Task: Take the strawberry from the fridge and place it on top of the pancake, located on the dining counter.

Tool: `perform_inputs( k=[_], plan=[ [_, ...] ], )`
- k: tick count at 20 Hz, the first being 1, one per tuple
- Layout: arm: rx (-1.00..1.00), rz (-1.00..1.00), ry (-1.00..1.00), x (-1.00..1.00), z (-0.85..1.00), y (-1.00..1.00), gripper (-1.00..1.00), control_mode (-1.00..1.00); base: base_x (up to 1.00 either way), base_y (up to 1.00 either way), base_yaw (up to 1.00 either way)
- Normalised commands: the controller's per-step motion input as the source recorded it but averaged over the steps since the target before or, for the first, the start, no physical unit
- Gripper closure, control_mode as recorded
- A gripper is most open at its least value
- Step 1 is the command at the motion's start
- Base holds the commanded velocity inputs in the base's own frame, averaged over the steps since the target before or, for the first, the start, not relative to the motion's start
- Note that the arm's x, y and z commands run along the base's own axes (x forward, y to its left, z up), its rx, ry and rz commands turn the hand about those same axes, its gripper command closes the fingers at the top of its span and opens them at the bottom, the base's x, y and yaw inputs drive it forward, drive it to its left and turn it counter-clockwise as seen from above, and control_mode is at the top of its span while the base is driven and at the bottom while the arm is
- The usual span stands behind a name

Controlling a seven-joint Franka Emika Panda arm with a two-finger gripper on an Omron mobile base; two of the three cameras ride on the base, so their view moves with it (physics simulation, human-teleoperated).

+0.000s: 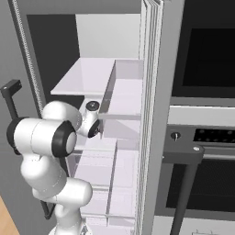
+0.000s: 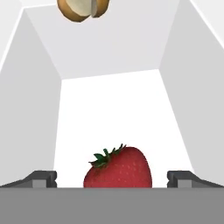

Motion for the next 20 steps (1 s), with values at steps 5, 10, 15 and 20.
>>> perform_inputs(
  k=[5, 10, 15, 20],
  plan=[
    [0.00, 0.00, 0.00, -0.06, -0.13, 0.00, -1.00, -1.00, 0.00, 0.00, 0.00],
    [0.00, 0.01, 0.00, 0.09, -0.09, 0.00, -1.00, -1.00, 0.00, 0.00, 0.00],
    [0.00, 0.03, 0.00, 0.15, -0.10, 0.00, -1.00, -1.00, 0.00, 0.00, 0.00],
    [0.00, 0.02, 0.00, 0.01, -0.23, 0.00, 1.00, -1.00, 0.00, 0.00, 0.00]
  ],
)
